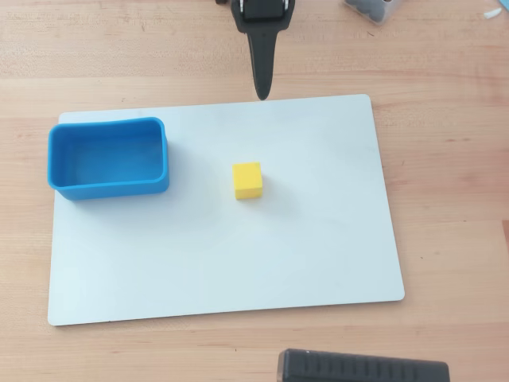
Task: Pick up yellow cube and drop it in the blue rectangular bin
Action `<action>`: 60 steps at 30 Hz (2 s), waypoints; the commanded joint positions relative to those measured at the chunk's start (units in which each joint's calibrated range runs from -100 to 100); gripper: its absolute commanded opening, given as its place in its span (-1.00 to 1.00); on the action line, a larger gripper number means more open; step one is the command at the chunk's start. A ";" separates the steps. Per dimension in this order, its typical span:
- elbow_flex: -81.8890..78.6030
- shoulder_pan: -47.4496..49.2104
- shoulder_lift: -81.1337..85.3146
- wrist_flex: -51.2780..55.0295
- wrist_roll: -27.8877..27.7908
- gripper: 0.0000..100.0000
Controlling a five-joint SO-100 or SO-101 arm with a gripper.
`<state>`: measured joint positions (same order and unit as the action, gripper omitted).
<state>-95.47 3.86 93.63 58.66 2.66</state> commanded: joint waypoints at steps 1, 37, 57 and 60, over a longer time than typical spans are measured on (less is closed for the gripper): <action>-0.35 1.89 2.75 -1.18 -0.59 -1.00; 45.10 -4.80 -49.36 1.54 -6.30 -1.00; 90.65 -7.03 -91.54 22.18 -8.01 -1.00; 95.83 -5.49 -95.81 24.74 -8.01 -1.00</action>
<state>-15.73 -3.47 1.99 79.15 -4.71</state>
